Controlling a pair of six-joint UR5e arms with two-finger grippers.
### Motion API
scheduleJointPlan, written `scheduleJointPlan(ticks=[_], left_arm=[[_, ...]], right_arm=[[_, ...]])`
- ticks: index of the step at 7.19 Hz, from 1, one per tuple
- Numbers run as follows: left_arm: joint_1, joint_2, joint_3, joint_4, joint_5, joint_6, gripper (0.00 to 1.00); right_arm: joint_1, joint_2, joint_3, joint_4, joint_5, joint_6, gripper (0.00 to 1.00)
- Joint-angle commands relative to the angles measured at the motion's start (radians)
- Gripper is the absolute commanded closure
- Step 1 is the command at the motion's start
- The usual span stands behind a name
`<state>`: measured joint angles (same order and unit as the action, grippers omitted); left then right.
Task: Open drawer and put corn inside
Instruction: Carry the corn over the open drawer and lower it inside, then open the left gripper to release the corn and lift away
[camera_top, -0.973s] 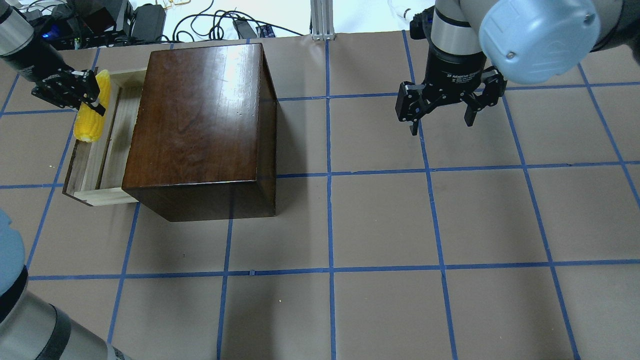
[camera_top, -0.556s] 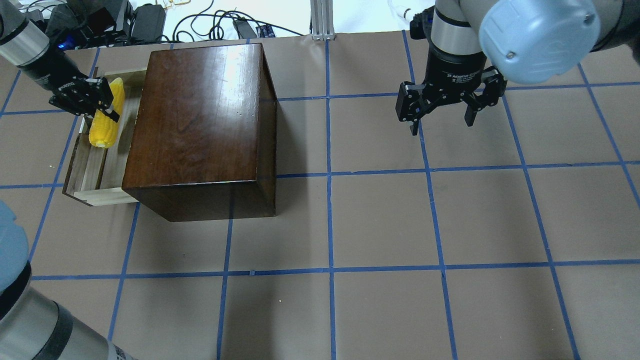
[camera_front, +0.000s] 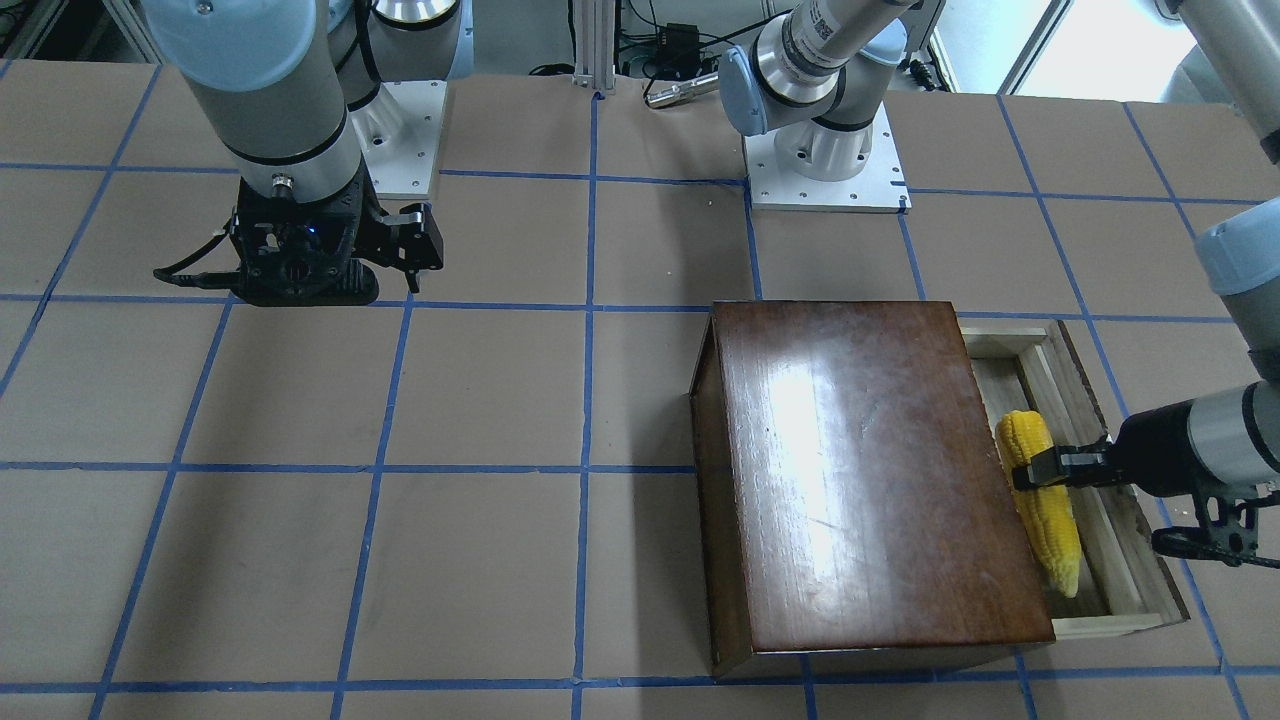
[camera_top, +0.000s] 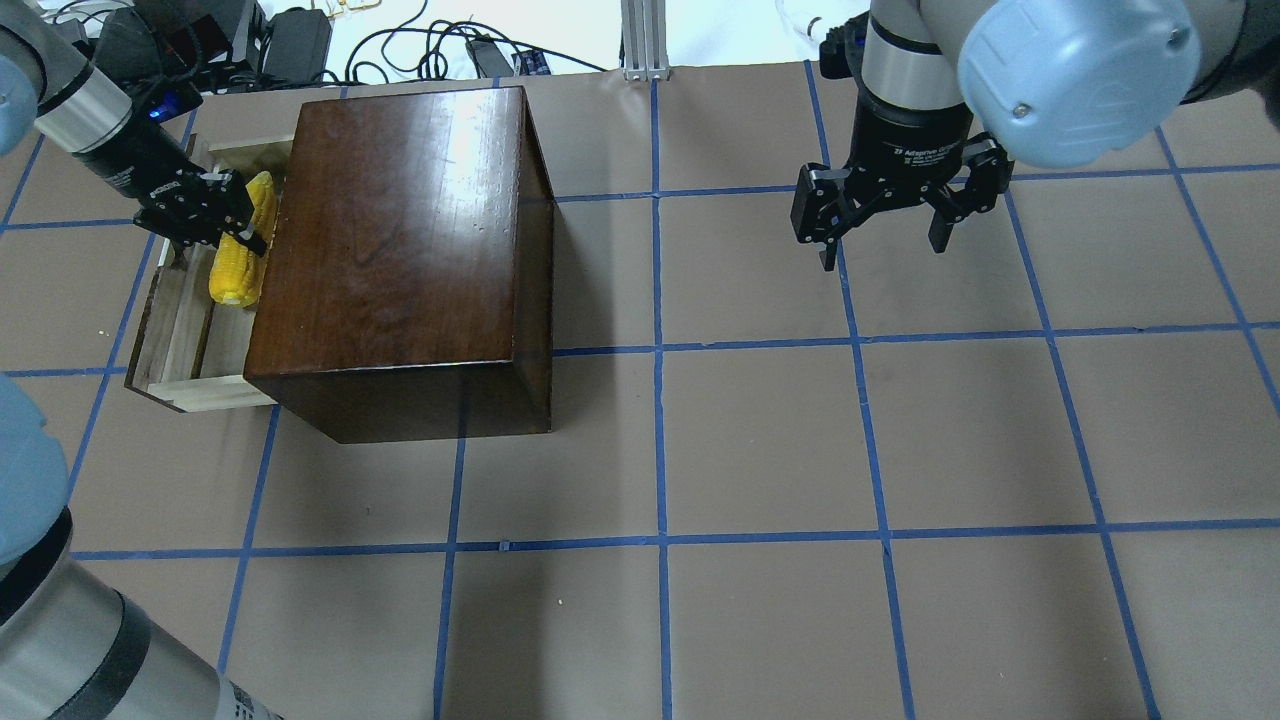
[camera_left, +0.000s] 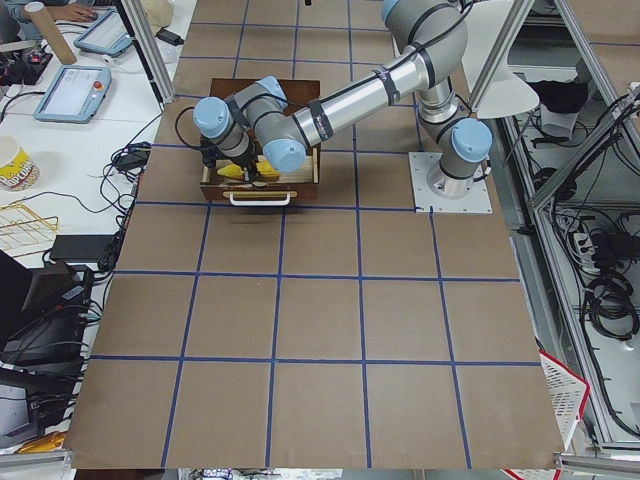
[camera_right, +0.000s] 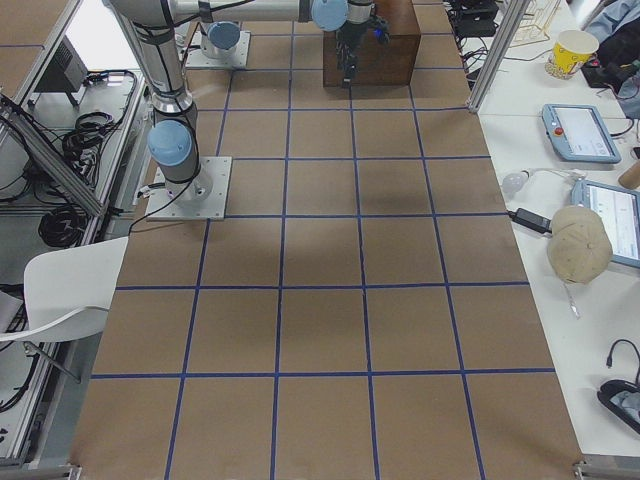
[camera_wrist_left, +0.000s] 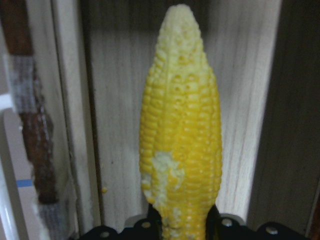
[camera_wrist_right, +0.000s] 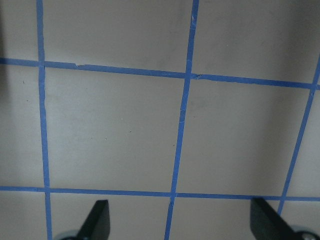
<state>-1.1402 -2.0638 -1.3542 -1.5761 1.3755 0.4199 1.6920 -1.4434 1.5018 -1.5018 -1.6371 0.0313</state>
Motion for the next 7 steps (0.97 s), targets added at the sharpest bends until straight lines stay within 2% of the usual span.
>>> scheduleJointPlan(ticks=[1,7], left_arm=[[-0.001,-0.004,0.003,0.001,-0.019,-0.015,0.01],[-0.009,0.028,0.012,-0.010,-0.016,-0.035,0.00]], right_arm=[[0.000,0.000,0.000,0.000,-0.001,0.001,0.00],[0.000,0.000,0.000,0.000,-0.001,0.001,0.00]])
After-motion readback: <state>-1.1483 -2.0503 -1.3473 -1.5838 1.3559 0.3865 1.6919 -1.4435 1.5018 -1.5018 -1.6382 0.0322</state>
